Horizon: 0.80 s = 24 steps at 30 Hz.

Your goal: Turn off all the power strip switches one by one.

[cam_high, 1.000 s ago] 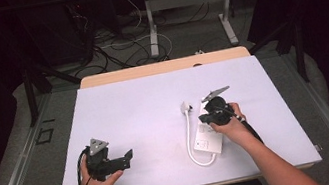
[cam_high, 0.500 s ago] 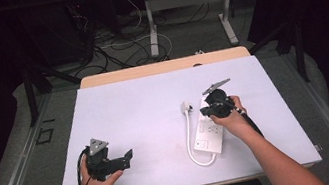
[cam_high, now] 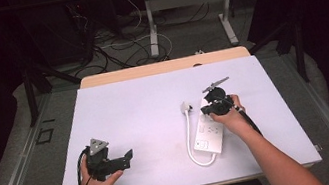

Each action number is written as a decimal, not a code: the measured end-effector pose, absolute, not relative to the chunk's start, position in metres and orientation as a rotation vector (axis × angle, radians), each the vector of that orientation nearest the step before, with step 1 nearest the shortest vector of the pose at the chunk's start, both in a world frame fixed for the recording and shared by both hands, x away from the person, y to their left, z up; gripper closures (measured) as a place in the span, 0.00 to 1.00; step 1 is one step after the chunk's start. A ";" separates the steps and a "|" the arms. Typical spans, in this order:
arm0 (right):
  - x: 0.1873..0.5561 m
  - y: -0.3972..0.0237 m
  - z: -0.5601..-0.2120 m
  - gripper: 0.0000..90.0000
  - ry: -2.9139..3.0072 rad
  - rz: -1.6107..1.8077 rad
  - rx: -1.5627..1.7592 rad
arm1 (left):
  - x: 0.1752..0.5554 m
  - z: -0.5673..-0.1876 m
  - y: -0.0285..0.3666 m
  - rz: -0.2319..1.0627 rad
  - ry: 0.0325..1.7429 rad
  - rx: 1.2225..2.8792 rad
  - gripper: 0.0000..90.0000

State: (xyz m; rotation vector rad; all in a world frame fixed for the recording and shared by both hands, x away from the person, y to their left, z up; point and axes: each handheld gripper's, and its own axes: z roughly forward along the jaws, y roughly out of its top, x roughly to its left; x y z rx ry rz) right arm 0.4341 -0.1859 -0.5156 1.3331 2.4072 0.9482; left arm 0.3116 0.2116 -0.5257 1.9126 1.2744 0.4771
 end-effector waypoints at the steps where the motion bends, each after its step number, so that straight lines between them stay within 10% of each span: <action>1: 0.435 -0.186 -0.516 0.98 2.406 0.948 1.340 | 0.312 -0.526 0.212 0.477 1.274 1.913 0.01; 24: 0.439 -0.186 -0.522 0.97 2.432 0.945 1.363 | 0.312 -0.526 0.211 0.479 1.275 1.910 0.01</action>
